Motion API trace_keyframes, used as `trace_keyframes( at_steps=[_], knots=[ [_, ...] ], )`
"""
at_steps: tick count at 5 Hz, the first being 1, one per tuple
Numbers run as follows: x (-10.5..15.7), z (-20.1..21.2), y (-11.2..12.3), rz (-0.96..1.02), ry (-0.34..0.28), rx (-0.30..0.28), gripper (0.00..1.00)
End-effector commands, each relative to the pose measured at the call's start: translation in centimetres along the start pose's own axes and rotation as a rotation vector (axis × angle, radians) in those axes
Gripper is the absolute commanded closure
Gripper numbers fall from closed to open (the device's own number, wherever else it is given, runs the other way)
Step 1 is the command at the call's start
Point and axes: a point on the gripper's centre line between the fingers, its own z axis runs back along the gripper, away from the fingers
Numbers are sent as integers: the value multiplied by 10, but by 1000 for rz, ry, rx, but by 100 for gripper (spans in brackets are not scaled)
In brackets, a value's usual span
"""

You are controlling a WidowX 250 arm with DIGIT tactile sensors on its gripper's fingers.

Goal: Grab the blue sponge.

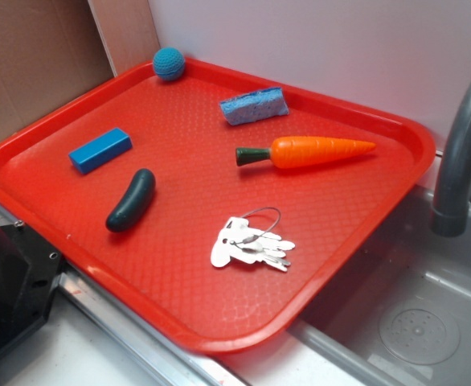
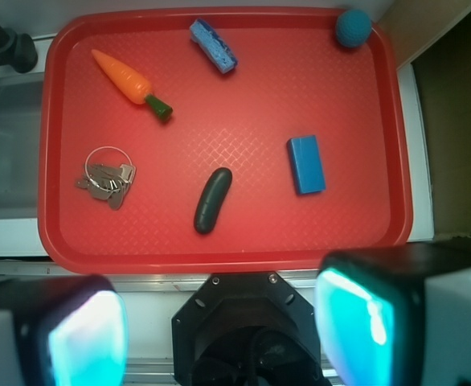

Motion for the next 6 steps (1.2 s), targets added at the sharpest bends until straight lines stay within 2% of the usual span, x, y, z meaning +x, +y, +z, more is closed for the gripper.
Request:
trace_keyframes(
  at_steps=[1,2,3,4,5,6],
  knots=[
    [0,0,0,0,0,0,0],
    [0,0,0,0,0,0,0],
    [41,-11,-8,4,-75,36,0],
    [90,-28,-6,97,-65,108,0],
    [137,-62,3,5,-68,164,0],
    [185,-93,7,-184,-134,180,0]
  ],
)
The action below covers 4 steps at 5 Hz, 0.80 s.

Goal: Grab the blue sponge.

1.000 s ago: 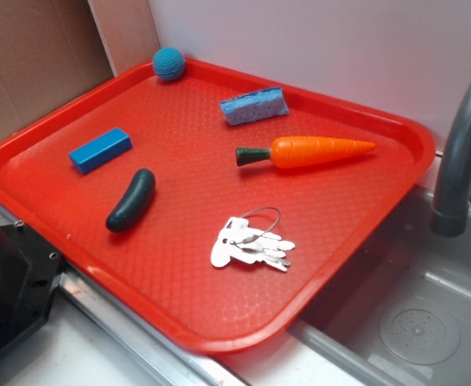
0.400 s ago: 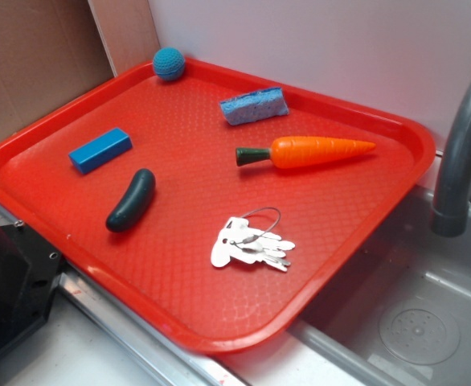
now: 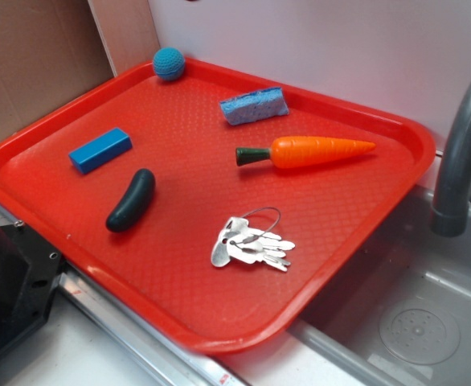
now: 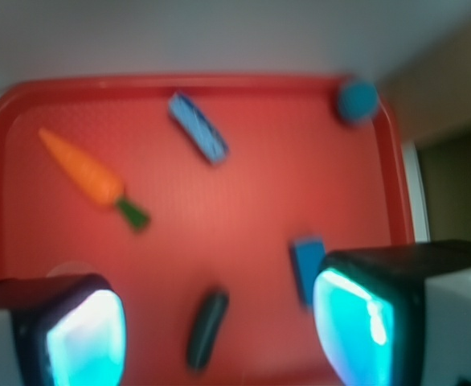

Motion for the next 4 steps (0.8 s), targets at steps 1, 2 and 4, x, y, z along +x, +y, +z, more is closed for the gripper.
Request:
trace_keyframes(
  at_steps=[1,2,4],
  knots=[
    [78,-63,12,-351,-136,28,0],
    [78,-95,28,-346,-69,3,0],
    [71,-124,27,-317,16,-42,0]
  ],
)
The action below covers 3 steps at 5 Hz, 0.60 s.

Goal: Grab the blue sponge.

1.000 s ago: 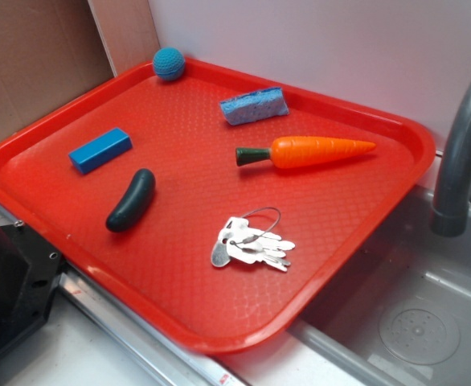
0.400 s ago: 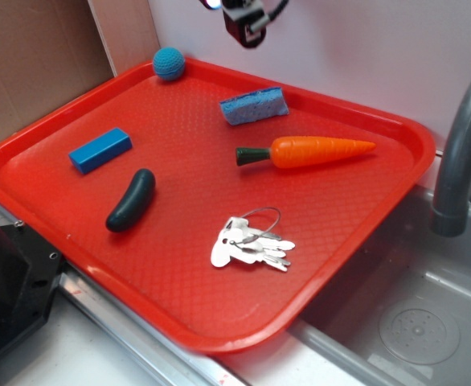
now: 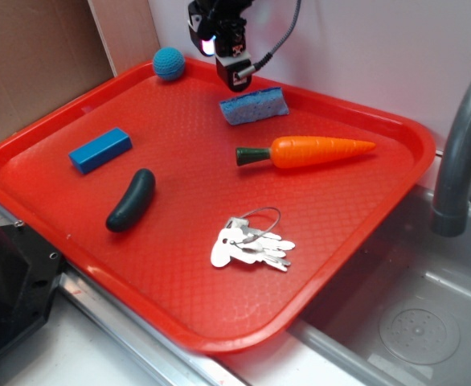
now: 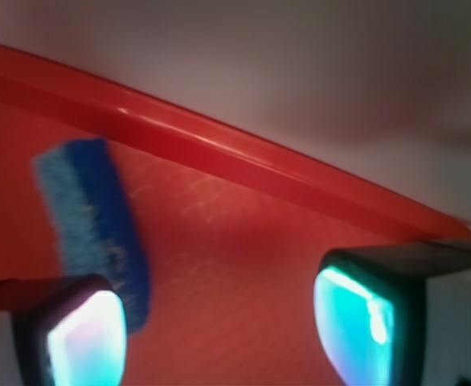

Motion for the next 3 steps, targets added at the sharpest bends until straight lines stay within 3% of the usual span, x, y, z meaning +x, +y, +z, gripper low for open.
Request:
trace_keyframes(
  at_steps=[1,2,3],
  knots=[
    [12,32,-25,-3,-98,-59,0],
    [11,45,-38,-26,-131,-60,0],
    [10,20,-49,-64,-56,-62,0]
  ],
)
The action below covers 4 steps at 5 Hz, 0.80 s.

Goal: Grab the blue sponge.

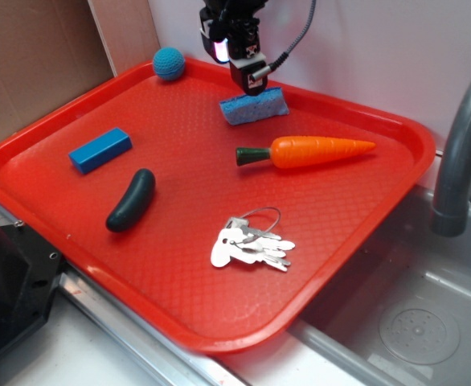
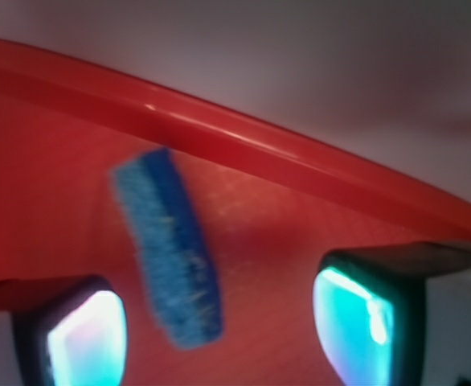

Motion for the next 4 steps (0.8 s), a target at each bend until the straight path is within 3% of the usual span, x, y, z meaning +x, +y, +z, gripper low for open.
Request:
trace_keyframes(
  at_steps=[1,3,4],
  knots=[
    [5,-21,-4,-21,40,40,0],
    [9,-47,11,18,116,54,0],
    [7,-49,9,54,143,27,100]
  ],
)
